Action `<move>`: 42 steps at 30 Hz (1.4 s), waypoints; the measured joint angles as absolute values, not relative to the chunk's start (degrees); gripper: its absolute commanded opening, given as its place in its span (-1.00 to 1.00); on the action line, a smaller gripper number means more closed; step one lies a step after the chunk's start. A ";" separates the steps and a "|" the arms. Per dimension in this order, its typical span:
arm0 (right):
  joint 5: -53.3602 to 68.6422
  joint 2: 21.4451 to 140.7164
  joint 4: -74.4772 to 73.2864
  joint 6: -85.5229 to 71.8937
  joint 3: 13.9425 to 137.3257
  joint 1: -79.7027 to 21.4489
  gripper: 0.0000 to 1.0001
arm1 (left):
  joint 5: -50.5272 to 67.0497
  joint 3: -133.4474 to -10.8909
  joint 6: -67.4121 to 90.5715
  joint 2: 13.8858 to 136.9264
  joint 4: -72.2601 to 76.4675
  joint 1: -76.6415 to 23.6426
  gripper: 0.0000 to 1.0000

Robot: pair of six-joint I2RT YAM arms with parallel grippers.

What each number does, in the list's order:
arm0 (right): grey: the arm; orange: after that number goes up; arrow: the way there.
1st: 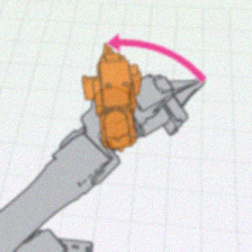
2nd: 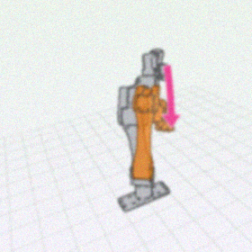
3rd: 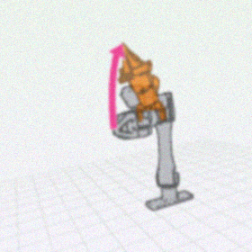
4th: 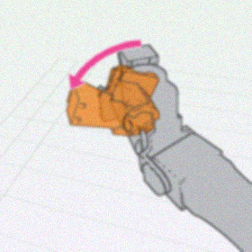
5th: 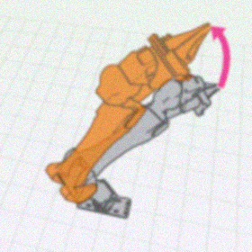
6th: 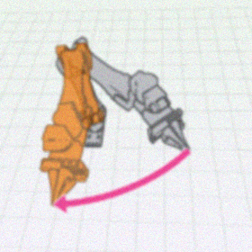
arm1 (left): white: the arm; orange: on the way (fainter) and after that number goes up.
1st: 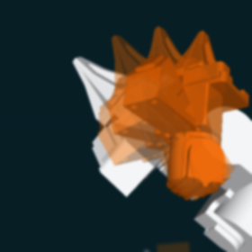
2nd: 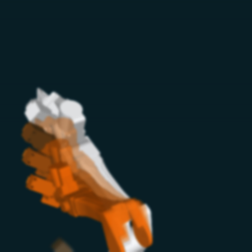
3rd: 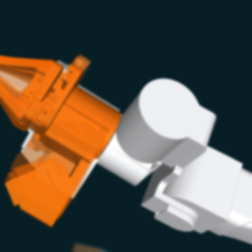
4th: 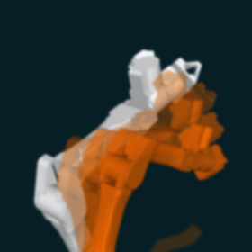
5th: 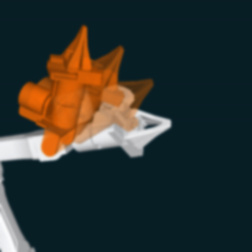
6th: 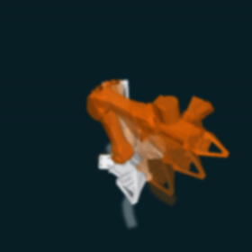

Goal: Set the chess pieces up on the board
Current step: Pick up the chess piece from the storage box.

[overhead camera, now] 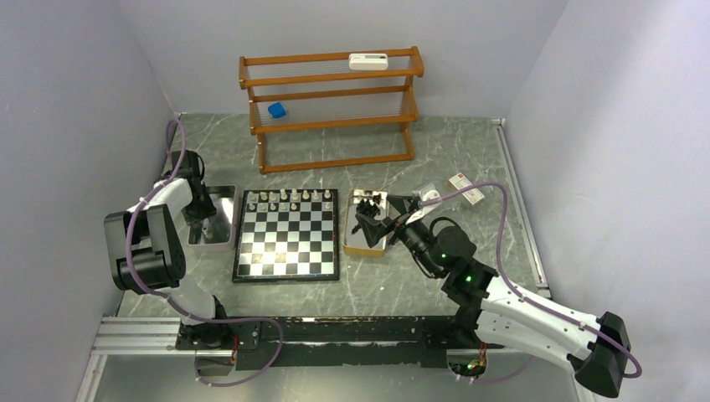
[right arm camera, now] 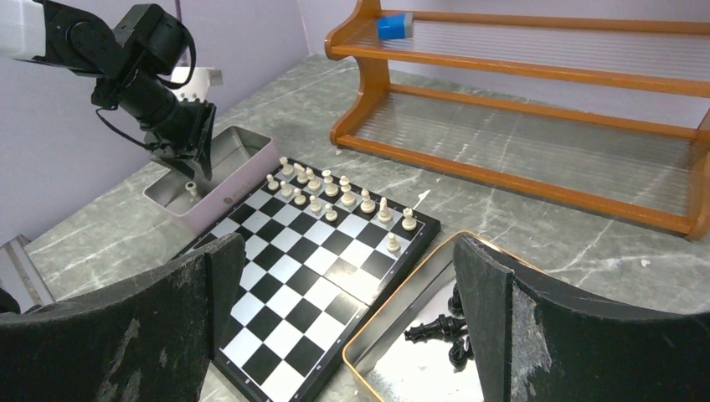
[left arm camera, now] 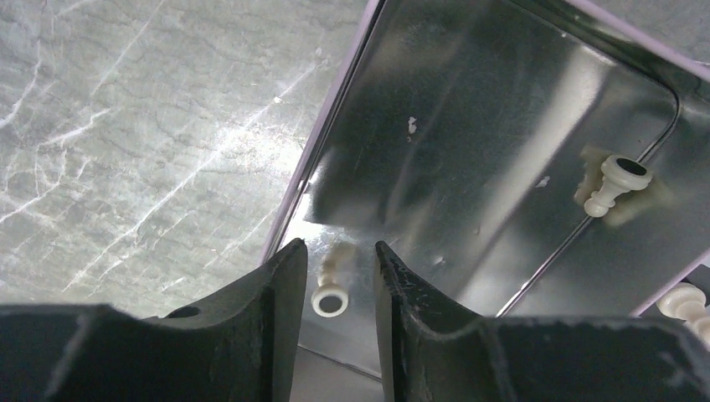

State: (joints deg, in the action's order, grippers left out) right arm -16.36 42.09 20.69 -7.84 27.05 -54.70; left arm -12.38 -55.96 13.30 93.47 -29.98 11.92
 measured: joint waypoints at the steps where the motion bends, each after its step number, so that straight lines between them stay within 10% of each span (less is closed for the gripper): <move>1: -16.38 42.02 20.73 -7.84 26.96 -54.70 1.00 | -12.38 -55.96 13.32 93.56 -30.00 11.92 -0.19; 17: -17.15 40.80 20.84 -7.64 26.55 -54.70 1.00 | -14.00 -55.96 13.93 93.54 -32.08 10.55 0.06; 30: -17.54 40.18 21.15 -7.55 26.55 -54.70 1.00 | -14.44 -55.46 14.92 93.10 -33.71 9.23 -0.23; 42: -17.61 39.99 21.43 -7.29 26.17 -54.70 1.00 | -14.85 -55.44 15.90 93.08 -35.44 7.97 0.08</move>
